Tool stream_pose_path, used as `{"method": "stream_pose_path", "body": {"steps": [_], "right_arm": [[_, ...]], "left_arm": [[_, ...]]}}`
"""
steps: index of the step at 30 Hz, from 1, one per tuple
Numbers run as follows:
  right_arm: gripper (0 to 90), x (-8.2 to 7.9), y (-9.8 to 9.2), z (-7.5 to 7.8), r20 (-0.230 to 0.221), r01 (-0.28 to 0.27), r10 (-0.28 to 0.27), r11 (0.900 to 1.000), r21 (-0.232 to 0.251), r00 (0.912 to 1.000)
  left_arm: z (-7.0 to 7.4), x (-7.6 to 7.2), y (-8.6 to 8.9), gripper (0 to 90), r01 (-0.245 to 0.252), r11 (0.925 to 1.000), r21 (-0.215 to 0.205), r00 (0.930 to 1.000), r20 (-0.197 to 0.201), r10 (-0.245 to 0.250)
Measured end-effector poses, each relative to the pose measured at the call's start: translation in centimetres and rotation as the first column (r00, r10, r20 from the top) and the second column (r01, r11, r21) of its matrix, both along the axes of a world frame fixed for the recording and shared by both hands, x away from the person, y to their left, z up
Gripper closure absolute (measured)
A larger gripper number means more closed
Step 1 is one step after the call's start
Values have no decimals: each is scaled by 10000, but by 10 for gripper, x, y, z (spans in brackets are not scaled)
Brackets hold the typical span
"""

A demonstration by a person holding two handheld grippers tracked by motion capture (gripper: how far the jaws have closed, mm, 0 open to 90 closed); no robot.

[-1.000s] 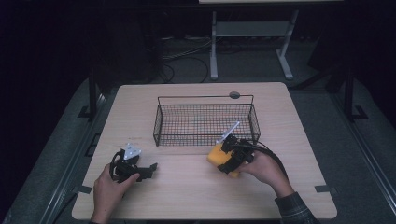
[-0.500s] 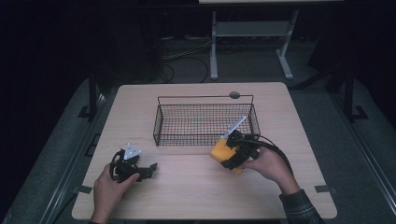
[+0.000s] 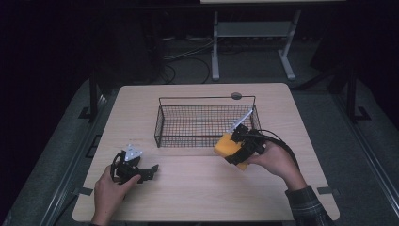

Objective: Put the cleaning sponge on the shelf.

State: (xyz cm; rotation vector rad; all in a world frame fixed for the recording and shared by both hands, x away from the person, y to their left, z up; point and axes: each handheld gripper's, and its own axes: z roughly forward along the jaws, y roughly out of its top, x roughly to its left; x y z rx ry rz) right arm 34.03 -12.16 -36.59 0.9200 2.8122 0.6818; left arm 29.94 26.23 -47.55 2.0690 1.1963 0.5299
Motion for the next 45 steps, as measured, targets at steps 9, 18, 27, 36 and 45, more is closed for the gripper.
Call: {"method": "stream_pose_path", "body": {"steps": [9,18,27,36,45], "right_arm": [[225,7,-4,7,51,40,-40,10000,52,10000],[225,18,-8,12,106,191,-191,9998,14,9998],[225,29,-12,17,140,345,-344,9994,-27,9993],[225,39,-15,21,191,466,-464,9988,-134,9987],[226,51,-16,22,266,563,-557,9982,-219,9981]], "left_arm": [[0,0,0,128,-2,10000,-4,10000,-2,2],[0,0,0,128,3,10000,-1,10000,-2,-3],[0,0,0,128,-1,10000,-1,10000,-1,1],[0,0,0,128,-1,10000,-1,10000,-2,1],[0,0,0,128,13,10000,13,10000,-8,-13]]}}
